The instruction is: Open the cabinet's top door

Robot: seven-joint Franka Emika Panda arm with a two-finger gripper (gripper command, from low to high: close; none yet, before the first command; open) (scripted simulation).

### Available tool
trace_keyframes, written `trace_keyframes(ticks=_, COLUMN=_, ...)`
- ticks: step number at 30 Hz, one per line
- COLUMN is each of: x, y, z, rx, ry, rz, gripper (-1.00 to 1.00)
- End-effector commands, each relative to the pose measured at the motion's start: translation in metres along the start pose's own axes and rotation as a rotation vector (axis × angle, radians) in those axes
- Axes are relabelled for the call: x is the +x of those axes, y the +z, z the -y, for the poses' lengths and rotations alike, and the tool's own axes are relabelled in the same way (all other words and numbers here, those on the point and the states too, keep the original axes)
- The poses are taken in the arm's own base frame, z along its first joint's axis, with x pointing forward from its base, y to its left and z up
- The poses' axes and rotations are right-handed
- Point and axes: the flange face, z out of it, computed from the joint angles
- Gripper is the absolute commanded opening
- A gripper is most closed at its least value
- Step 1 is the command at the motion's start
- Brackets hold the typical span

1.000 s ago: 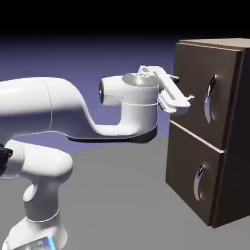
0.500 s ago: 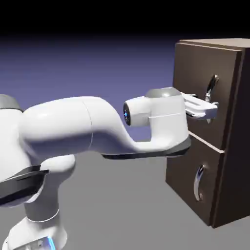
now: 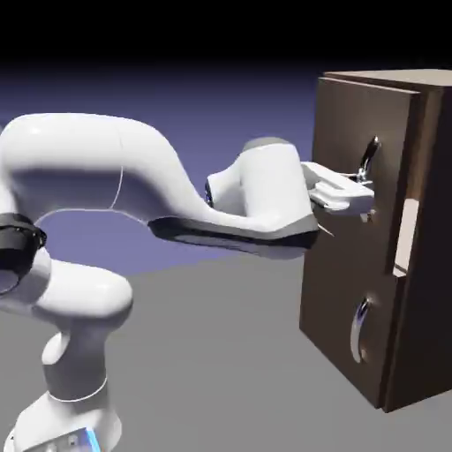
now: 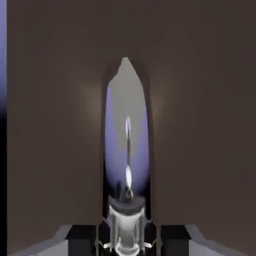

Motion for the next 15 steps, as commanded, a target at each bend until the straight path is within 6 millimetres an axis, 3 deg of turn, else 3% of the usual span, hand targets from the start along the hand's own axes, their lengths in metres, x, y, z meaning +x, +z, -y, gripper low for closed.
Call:
trace_keyframes(ticks=1, x=0.001, y=-0.003, z=-0.001, rx=0.006, ry=-0.002, rz=0.007, gripper=-1.00)
trace_keyframes(ticks=4, x=0.004, y=-0.010, z=-0.004, rx=0.025, ry=-0.002, rz=0.027, gripper=-1.00)
trace_keyframes(ticks=15, x=0.035, y=-0.065, z=-0.035, rx=0.197, ry=-0.002, rz=0.198, gripper=-1.00)
